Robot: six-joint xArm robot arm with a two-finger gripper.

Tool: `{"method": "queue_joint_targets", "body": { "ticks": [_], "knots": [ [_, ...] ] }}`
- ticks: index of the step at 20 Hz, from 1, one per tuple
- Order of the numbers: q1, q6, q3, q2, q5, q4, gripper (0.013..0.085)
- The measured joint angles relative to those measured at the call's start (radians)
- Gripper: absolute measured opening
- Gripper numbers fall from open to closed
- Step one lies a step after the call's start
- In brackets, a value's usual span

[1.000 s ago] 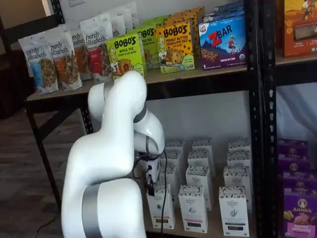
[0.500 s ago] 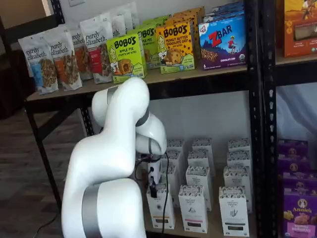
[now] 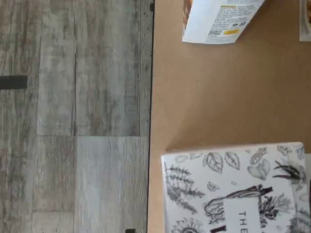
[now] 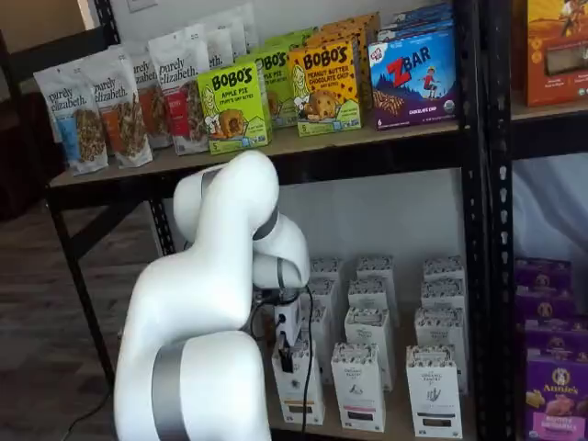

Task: Pick up the white box with a yellow strip in the middle, on the bottom shelf, the fourth box from the left

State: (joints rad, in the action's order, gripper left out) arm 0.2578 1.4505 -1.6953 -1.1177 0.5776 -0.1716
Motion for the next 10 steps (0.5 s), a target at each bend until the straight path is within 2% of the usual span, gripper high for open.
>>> {"method": "queue_joint_targets", "body": {
  "ticks": [10],
  "knots": [
    [-0.006, 0.033, 0.024, 0.002, -0.013, -0.030, 0.0850]
  ]
}}
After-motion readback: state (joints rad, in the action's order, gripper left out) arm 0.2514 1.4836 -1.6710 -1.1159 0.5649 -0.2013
